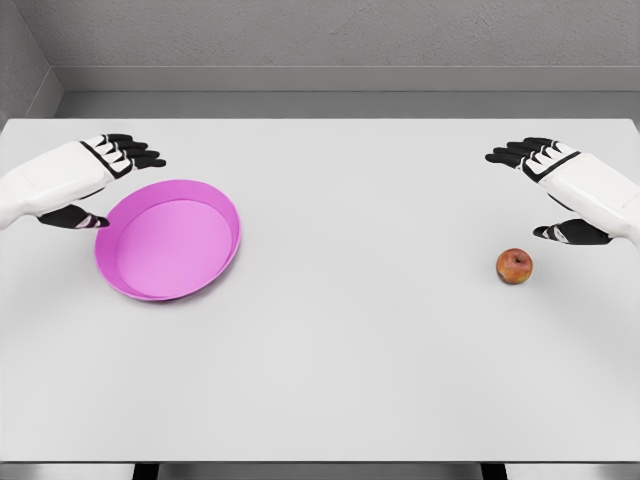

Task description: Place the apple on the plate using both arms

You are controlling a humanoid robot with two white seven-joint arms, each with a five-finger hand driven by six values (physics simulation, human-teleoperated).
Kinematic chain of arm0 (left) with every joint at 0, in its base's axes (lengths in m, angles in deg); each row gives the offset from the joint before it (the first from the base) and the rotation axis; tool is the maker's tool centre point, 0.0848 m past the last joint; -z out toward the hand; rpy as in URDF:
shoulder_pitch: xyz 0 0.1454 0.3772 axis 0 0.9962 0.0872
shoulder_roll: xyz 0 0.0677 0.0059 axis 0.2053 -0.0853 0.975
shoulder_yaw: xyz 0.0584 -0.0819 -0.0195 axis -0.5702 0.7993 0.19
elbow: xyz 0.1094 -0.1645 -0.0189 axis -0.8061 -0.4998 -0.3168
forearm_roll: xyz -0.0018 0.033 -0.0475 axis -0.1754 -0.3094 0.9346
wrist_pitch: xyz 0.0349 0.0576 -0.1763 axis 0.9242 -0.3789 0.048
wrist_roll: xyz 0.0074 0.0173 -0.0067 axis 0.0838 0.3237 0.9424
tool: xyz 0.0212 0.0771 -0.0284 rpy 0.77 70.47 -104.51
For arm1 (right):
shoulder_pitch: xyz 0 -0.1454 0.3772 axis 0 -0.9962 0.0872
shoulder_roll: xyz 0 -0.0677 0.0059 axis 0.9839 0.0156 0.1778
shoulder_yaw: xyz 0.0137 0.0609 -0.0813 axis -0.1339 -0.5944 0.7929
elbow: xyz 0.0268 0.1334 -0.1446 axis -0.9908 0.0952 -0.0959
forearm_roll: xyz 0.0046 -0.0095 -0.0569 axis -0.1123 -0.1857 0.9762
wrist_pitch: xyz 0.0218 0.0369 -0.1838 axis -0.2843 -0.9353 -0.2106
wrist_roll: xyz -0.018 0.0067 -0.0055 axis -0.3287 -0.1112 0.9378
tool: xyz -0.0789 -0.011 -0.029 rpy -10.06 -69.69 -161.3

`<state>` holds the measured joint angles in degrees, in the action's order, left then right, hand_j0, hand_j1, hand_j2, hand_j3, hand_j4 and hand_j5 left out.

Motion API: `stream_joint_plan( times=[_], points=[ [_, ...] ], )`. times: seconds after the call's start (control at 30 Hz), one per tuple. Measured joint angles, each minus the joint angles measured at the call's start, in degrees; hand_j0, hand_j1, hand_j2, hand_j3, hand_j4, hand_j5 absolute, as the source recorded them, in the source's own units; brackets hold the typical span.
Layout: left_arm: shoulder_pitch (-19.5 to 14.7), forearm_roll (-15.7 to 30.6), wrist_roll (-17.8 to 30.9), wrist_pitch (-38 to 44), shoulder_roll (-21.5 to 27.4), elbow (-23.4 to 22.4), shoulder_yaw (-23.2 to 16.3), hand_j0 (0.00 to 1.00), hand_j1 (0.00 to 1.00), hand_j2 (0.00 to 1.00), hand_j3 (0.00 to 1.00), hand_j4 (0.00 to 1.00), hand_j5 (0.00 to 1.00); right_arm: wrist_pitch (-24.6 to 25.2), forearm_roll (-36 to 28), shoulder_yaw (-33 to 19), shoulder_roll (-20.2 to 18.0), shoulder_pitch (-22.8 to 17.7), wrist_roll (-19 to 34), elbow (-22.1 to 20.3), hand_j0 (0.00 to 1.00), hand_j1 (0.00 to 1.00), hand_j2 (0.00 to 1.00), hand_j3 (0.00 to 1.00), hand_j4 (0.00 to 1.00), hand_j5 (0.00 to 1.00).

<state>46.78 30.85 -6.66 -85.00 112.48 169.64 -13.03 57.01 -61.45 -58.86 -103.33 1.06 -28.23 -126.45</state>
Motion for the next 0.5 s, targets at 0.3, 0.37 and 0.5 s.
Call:
stream_joint_plan(
  times=[0.3,0.37,0.5],
  points=[
    [0.0,-0.1,0.0,0.0,0.0,0.0,-0.1,1.00,1.00,1.00,1.00,1.00,1.00,-3.5,-0.2,0.6,-2.2,-0.4,3.5,0.0,1.00,1.00,1.00,1.00,1.00,1.00],
    [0.0,-0.1,0.0,0.0,0.0,0.0,-0.1,1.00,1.00,1.00,1.00,1.00,1.00,-3.6,-0.3,0.8,-2.7,-0.4,8.1,0.1,1.00,1.00,1.00,1.00,1.00,1.00],
    [0.0,-0.1,0.0,0.0,0.0,0.0,-0.1,1.00,1.00,1.00,1.00,1.00,1.00,-3.5,-0.3,1.0,-3.1,-0.4,16.7,0.1,1.00,1.00,1.00,1.00,1.00,1.00]
  ],
)
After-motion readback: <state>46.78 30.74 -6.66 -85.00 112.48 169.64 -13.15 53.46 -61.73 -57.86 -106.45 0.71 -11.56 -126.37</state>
